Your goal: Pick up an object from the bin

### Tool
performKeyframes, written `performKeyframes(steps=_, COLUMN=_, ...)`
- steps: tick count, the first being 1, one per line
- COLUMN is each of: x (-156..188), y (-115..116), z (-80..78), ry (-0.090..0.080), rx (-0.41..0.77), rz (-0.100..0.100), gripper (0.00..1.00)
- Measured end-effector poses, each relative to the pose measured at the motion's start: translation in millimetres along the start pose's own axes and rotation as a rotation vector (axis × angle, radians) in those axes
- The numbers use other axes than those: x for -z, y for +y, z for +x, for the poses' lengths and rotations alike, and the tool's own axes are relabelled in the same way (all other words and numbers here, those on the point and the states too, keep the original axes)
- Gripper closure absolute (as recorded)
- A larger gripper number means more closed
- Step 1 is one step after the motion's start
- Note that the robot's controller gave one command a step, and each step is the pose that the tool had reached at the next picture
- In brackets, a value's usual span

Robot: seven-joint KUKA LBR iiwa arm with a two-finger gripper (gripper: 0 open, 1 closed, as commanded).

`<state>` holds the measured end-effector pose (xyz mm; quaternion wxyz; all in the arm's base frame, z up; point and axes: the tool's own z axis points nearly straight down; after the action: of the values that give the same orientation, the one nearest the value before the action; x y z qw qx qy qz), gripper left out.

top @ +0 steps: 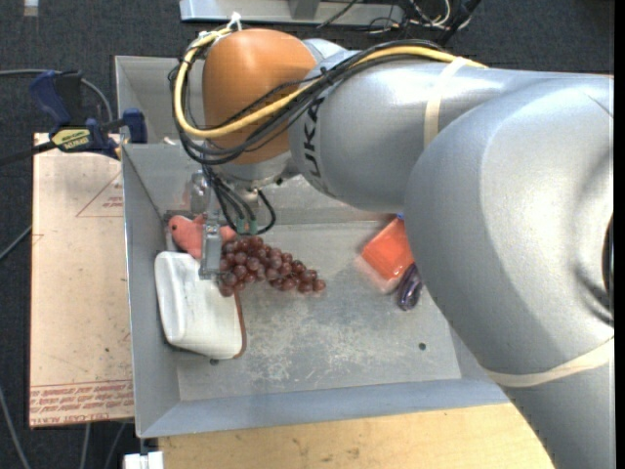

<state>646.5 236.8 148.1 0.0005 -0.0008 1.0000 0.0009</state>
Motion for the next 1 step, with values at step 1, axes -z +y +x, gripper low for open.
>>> performKeyframes(steps=1, x=-35.3, y=-29.7, z=9.2, ry=0.000, rx=0.025, rz=-0.002, gripper=0.00)
